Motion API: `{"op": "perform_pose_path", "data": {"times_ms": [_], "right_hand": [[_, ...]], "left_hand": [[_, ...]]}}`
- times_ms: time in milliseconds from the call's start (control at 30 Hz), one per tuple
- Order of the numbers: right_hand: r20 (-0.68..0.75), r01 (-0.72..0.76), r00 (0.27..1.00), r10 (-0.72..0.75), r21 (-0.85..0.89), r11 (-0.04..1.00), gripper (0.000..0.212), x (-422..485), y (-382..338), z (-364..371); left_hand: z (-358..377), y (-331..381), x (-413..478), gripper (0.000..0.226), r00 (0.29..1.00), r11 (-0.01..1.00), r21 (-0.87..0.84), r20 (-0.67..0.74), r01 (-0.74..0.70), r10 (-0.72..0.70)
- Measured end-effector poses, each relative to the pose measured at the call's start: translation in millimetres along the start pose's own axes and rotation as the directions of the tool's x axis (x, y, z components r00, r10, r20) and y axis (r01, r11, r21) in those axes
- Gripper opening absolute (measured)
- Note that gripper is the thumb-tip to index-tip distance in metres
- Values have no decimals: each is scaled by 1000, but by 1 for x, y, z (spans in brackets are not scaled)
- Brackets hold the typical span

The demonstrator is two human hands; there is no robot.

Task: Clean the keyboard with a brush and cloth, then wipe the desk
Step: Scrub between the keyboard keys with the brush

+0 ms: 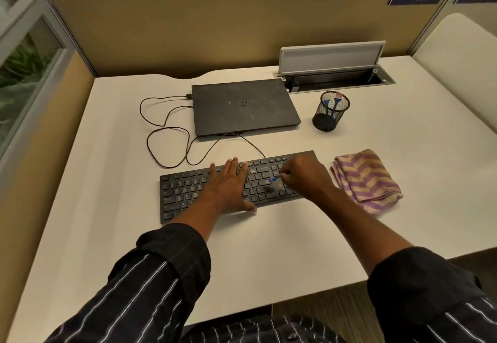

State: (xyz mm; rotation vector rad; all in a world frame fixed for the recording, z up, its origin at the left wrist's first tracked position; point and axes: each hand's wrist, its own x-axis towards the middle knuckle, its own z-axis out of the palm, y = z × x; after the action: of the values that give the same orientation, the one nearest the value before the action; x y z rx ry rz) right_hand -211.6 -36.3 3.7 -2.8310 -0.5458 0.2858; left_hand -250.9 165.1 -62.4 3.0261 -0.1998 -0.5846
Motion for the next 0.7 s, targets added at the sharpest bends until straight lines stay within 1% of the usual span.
{"op": "perform_pose_path", "data": {"times_ms": [200,267,400,433,600,700], "right_hand": [[69,25,997,-21,-68,997,14,-18,4,8],[83,30,996,-26,-44,999,13,-18,6,7],[20,29,999,-30,48,998,21,-7,5,6],[15,37,999,-37,39,999,21,-6,5,5],[82,51,995,-47,-39,998,15,-12,2,9],[59,77,995,-77,-5,997,15,-10,1,10]], "left_hand": [[3,3,2,128,1000,1000,-3,-4,19,-19],[4,4,2,128,1000,1000,1,-8,22,-22],[4,6,2,127,1000,1000,-2,-2,29,-29],[5,6,2,127,1000,1000,-4,-2,30,-30],[4,6,3,127,1000,999,-13,-3,29,-29],[5,5,3,127,1000,999,-14,-4,31,-31]]}}
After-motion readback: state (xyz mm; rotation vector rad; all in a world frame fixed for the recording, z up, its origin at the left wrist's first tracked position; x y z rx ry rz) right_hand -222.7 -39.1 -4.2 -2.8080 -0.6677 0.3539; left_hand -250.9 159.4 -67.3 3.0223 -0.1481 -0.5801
